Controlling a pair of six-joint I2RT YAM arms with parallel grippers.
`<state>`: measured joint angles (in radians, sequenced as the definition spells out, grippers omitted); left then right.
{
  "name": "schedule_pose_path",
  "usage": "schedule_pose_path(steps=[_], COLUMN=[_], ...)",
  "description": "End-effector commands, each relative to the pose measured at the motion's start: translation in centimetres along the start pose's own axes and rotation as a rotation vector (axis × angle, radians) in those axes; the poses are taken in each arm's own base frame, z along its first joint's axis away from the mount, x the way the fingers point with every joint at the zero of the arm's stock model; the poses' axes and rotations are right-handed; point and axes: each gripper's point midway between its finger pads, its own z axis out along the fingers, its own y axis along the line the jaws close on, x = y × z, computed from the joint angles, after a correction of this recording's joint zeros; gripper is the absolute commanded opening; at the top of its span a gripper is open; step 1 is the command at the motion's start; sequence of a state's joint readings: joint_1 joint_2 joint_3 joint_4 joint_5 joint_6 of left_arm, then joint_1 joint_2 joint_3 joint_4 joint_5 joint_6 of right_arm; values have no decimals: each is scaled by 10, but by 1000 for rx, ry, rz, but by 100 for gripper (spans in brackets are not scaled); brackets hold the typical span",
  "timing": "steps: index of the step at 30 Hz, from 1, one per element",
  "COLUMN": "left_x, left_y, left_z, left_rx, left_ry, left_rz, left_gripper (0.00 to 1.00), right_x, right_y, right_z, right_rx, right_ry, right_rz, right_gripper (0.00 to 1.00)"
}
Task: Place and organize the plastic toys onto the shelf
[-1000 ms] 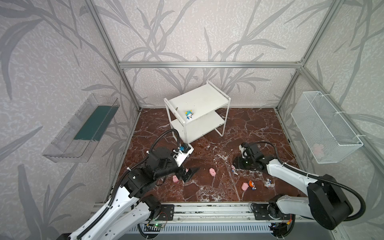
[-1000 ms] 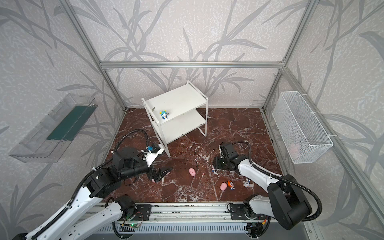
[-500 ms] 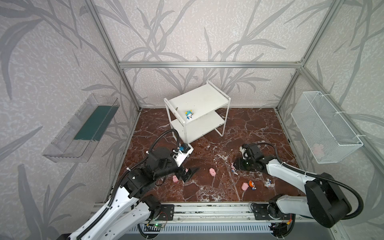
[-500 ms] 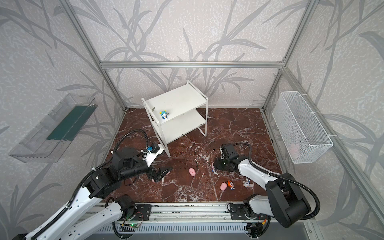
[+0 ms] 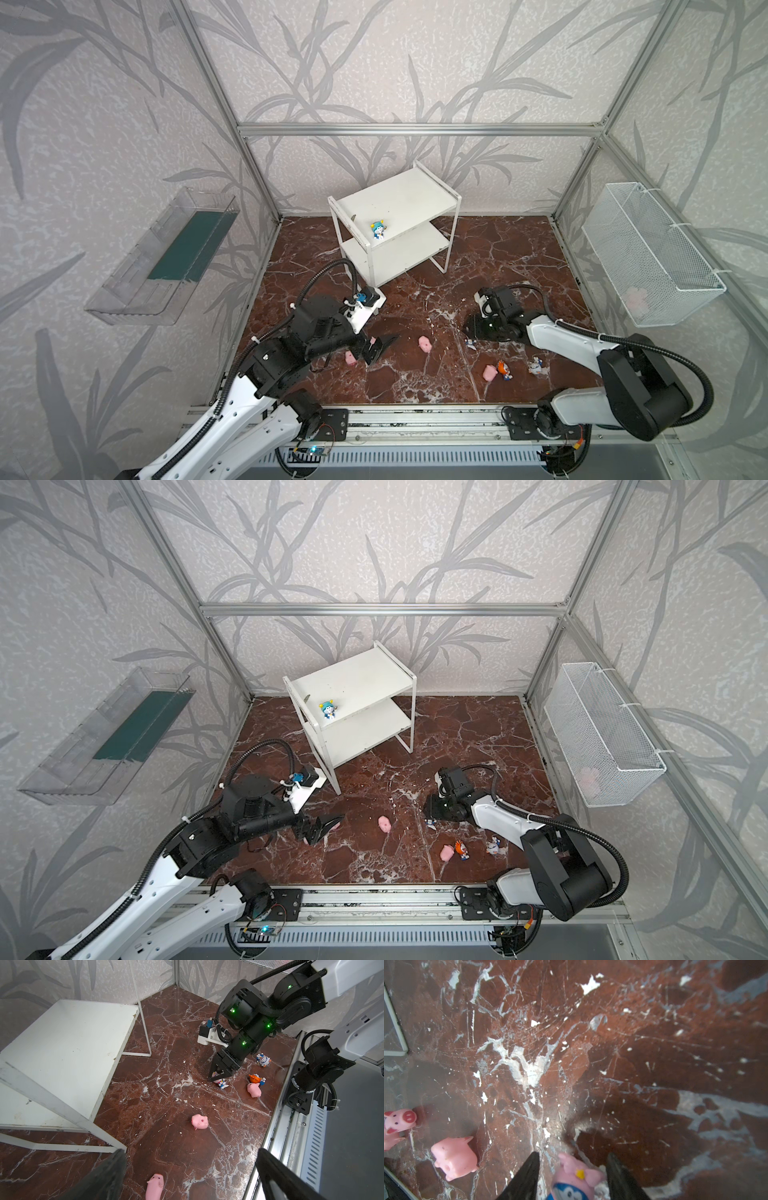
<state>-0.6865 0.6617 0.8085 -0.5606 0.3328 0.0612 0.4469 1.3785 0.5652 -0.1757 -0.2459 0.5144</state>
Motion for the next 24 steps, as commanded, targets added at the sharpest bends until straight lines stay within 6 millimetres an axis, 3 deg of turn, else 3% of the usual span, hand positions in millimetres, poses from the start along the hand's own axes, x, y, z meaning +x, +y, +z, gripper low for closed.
schedule_pose_path(steps=[1, 24], left_x=[-1, -2], left_y=[0, 0], left_z=[-1, -5], left_rx=[-7, -8], left_ry=[-13, -25], left_rz=[34, 34], left_gripper=[99, 99], right_x=[14, 19], right_y=[-4, 5], right_z=[5, -9], right_rx=[17, -31], right_ry=[60, 33], right_rz=[1, 4], right_gripper=[50, 49])
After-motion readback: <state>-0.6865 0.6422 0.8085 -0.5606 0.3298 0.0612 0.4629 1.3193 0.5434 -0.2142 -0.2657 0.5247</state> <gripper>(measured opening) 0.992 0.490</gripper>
